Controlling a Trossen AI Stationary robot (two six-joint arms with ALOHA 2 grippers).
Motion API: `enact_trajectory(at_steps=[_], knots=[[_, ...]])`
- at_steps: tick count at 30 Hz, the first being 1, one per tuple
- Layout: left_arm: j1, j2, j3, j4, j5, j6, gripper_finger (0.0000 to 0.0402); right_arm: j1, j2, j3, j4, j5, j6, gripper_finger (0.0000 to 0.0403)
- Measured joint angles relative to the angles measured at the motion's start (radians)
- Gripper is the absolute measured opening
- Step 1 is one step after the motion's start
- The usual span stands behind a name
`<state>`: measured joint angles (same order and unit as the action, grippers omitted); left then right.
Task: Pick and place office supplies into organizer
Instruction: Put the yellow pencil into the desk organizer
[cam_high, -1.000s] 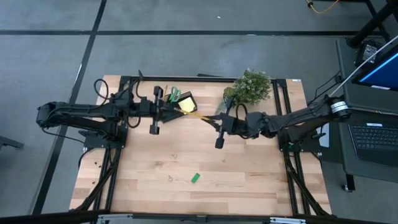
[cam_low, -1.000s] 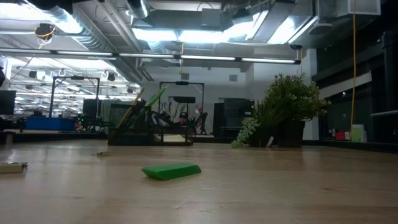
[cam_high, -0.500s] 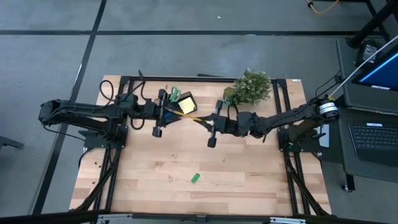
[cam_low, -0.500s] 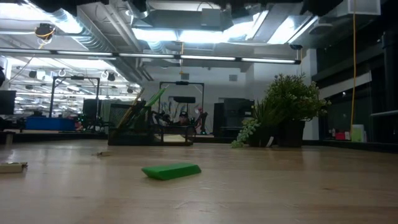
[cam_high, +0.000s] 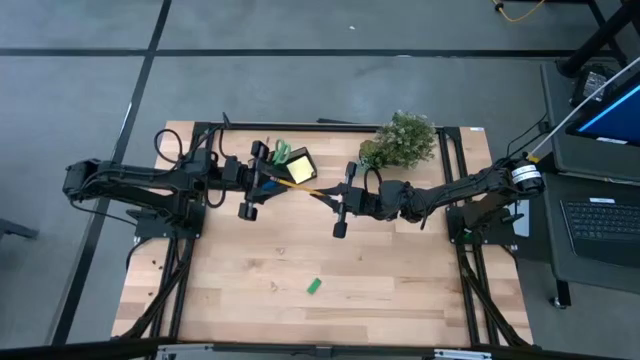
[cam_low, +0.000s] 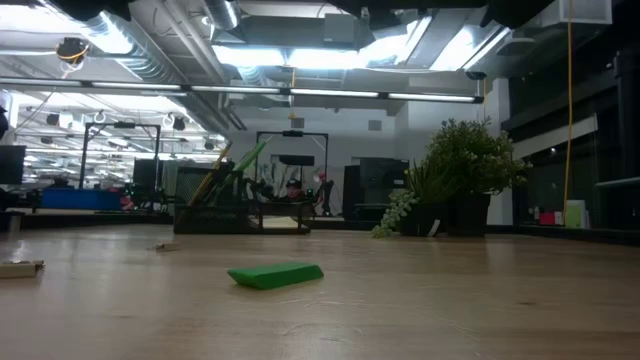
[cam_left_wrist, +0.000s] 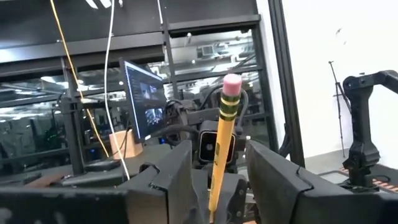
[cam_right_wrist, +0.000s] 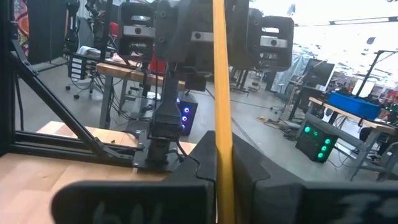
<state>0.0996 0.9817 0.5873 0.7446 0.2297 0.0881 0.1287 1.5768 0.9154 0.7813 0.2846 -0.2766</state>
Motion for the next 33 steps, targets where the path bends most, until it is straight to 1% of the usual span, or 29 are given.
enact_trajectory(at_steps=[5, 10, 17, 21, 23, 26, 27, 31, 33], knots=[[-0.022, 0.000, 0.000, 0.003, 0.000, 0.001, 0.0136, 0.000, 0.000, 0.000, -0.003, -0.001, 0.005, 0.0019], [-0.034, 0.000, 0.001, 0.074, 0.001, 0.002, 0.0134, 0.000, 0.000, 0.000, -0.006, -0.001, 0.007, 0.0019], [-0.035, 0.009, 0.001, 0.058, -0.001, 0.002, 0.0126, 0.000, 0.000, 0.000, -0.006, -0.001, 0.007, 0.0019], [-0.035, 0.010, 0.001, 0.063, -0.039, 0.020, 0.0097, 0.000, 0.000, 0.000, -0.007, -0.002, 0.007, 0.0019], [-0.035, 0.011, 0.001, 0.061, -0.061, 0.043, 0.0071, 0.000, 0.000, 0.000, -0.007, -0.002, 0.007, 0.0019], [-0.035, 0.011, 0.001, 0.067, -0.061, 0.053, 0.0025, 0.000, 0.000, 0.000, -0.007, -0.002, 0.007, 0.0019], [-0.035, 0.011, 0.001, 0.067, -0.060, 0.050, 0.0017, 0.000, 0.000, 0.000, -0.007, -0.002, 0.006, 0.0019], [-0.035, 0.011, 0.001, 0.067, -0.059, 0.049, 0.0015, 0.000, 0.000, 0.000, -0.008, -0.002, 0.007, 0.0019], [-0.035, 0.011, 0.001, 0.067, -0.059, 0.052, 0.0013, 0.000, 0.000, 0.001, -0.008, -0.001, 0.007, 0.0028]])
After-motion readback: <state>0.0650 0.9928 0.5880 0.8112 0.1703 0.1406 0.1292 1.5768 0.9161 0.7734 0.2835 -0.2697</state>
